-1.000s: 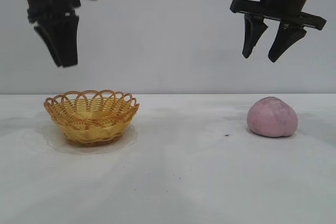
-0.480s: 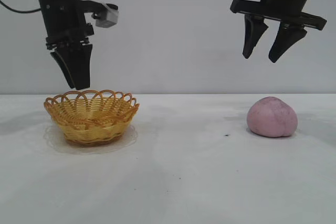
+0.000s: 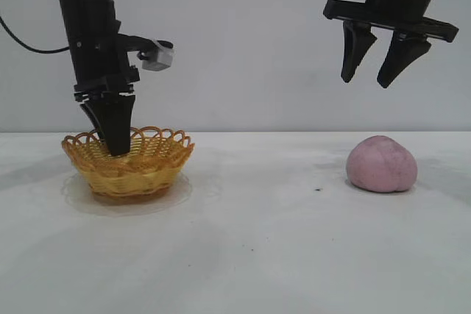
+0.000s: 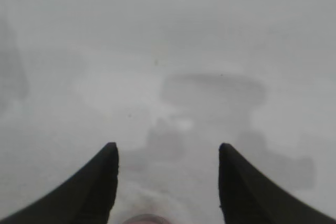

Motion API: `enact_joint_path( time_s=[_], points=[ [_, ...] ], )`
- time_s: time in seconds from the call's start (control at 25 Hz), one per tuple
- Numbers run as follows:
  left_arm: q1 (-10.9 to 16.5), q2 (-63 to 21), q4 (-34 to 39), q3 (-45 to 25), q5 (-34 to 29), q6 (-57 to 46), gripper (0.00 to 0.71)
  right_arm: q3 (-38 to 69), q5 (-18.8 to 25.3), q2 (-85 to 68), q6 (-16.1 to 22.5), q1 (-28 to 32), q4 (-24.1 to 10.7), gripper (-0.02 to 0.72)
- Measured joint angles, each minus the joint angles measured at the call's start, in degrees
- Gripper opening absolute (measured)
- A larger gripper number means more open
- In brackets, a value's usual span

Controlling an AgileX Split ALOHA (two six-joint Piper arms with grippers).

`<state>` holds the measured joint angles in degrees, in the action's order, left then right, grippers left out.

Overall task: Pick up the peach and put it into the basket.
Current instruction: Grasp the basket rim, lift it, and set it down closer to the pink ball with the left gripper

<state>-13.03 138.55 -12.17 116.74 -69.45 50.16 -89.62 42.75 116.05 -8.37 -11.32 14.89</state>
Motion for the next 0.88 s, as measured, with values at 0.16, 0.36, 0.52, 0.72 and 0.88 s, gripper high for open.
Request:
enact_joint_path(
  time_s=[0.16, 0.36, 0.52, 0.72, 0.88],
  points=[
    [0.0, 0.0, -0.4, 0.2, -1.0, 0.0, 0.069, 0.0, 0.0, 0.0, 0.0, 0.0, 0.0, 0.36],
    [0.0, 0.0, -0.5, 3.3, -2.0, -10.2, 0.069, 0.0, 0.0, 0.0, 0.0, 0.0, 0.0, 0.36],
    [0.4, -1.8, -2.8, 4.5, -1.5, -25.2, 0.0, 0.0, 0.0, 0.0, 0.0, 0.0, -0.2, 0.36],
    [1.1, -5.7, -6.8, 4.5, -0.9, -38.5, 0.0, 0.0, 0.0, 0.0, 0.0, 0.0, -0.4, 0.36],
    [1.1, -9.2, -9.0, 3.9, -0.8, -44.3, 0.0, 0.0, 0.0, 0.0, 0.0, 0.0, -0.4, 0.36]
  ],
)
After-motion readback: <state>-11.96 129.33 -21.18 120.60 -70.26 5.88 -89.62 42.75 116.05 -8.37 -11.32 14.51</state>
